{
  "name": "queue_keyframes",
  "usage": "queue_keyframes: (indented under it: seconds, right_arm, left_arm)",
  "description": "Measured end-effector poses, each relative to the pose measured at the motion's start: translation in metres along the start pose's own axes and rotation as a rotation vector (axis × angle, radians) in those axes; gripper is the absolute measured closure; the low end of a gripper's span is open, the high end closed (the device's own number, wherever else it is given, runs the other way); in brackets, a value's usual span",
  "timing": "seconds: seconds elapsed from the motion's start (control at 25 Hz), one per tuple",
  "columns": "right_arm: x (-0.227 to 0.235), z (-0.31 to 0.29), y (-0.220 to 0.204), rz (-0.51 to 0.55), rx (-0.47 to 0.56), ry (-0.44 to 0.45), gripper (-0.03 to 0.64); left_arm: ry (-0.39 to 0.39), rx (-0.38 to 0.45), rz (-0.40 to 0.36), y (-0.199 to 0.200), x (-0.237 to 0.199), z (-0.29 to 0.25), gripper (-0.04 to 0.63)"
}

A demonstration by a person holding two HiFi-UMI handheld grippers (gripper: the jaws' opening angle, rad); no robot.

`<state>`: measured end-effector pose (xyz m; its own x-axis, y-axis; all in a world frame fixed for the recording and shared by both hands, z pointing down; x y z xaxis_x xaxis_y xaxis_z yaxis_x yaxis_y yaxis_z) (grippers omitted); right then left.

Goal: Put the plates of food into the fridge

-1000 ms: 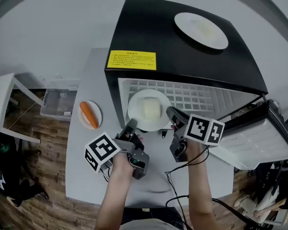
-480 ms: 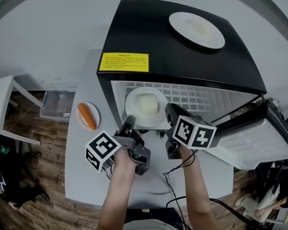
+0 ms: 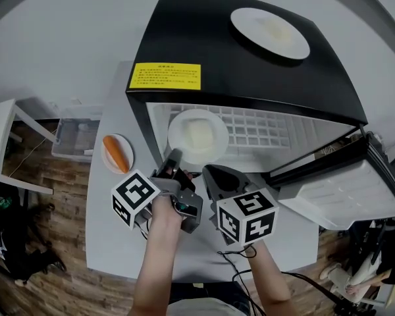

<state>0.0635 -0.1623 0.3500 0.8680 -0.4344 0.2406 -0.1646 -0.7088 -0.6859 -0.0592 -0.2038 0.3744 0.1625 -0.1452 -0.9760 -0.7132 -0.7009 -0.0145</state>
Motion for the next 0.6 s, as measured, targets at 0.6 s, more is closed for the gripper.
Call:
queue_keyframes:
  seconds: [0.6]
  right_arm:
    - [-0.002, -0.029, 0.004, -0.109, -0.045, 0.087, 0.603]
  left_arm:
    - [-0.006, -0.048, -0.042, 0.001, 0.001, 0.000, 0.578]
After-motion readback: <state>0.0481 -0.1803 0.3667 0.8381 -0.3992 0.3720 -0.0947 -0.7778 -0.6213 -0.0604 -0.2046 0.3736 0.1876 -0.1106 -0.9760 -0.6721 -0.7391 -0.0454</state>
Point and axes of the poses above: the fingertips, and each gripper's own axes: z backward along the fingers, x to its right, y out of its top, the point moved 5 cm from there along z, backward along the fingers, and after that the axes turned 15 degrees about -x, right-handed, at the moved point
